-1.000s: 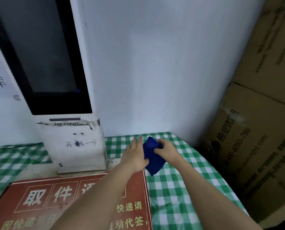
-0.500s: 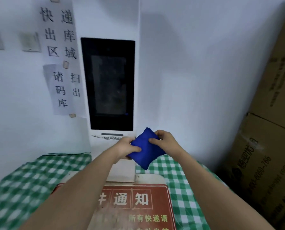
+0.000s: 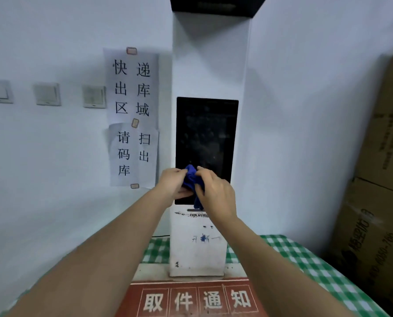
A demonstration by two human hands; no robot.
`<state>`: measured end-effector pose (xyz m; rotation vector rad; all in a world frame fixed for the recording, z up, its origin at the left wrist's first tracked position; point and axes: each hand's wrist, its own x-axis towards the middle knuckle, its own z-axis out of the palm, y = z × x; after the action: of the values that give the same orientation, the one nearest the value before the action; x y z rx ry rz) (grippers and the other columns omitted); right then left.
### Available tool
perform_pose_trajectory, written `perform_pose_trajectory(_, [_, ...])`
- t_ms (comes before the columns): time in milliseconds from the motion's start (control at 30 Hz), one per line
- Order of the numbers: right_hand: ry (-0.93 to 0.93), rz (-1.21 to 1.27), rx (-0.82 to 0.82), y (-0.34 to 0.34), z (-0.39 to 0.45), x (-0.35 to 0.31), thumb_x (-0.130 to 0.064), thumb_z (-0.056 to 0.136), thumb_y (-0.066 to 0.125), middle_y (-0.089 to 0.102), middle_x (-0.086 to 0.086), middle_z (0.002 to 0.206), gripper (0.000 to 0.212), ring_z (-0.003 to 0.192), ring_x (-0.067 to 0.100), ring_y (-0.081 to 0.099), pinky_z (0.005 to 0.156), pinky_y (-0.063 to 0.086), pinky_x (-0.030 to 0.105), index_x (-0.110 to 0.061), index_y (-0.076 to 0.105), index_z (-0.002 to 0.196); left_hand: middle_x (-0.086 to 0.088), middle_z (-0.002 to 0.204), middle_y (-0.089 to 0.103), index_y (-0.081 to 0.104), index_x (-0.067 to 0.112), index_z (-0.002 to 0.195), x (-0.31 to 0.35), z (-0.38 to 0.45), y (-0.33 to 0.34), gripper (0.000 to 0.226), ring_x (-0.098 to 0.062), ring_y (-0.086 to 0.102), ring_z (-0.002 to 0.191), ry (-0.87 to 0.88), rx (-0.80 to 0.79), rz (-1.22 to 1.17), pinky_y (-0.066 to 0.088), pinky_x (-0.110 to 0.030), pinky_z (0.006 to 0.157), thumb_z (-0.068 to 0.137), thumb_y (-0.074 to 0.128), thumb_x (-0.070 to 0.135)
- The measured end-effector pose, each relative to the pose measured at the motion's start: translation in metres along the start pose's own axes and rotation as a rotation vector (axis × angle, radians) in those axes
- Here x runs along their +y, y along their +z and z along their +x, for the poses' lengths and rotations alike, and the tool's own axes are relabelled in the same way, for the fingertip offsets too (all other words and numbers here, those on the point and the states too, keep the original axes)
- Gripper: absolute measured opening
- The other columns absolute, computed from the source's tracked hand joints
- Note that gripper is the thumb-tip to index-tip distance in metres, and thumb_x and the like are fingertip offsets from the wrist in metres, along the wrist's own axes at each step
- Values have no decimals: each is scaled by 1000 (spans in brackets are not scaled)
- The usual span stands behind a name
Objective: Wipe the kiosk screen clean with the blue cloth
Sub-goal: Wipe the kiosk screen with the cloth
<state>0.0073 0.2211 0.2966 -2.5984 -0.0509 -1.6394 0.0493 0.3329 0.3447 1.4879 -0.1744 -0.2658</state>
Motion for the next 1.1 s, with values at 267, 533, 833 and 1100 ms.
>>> perform_pose_trajectory(267, [118, 209, 20, 13, 55, -9, -28, 86, 62, 61, -2, 118, 24, 78, 18, 64, 67, 51, 32, -14, 62, 106, -12, 83, 63, 58, 8, 89, 52, 17, -10, 20, -22, 64, 71, 1, -112, -168, 56, -34, 63, 97, 46, 21])
perform_pose_trajectory(533, [-31, 174, 9, 26, 108, 14, -15, 83, 65, 49, 0, 117, 26, 73, 13, 56, 49, 39, 20, -11, 59, 108, -8, 92, 70, 62, 14, 94, 82, 50, -18, 25, -23, 68, 83, 111, -180, -110, 56, -36, 83, 95, 43, 30])
perform_pose_trajectory(833, [-30, -47, 294, 50, 205, 23, -13, 77, 71, 60, 8, 96, 26, 79, 24, 58, 40, 43, 28, -8, 65, 102, -6, 143, 43, 38, 15, 142, 89, 99, -30, 49, -23, 49, 120, 407, 119, 285, 41, -38, 105, 94, 47, 21])
perform_pose_trajectory(1100, [-274, -140, 282, 87, 197, 23, 5, 68, 70, 67, 8, 95, 34, 80, 29, 58, 52, 49, 32, -6, 71, 101, -5, 149, 38, 17, 18, 152, 78, 110, -20, 69, -20, 50, 119, 370, -20, 350, 37, -24, 88, 90, 49, 14])
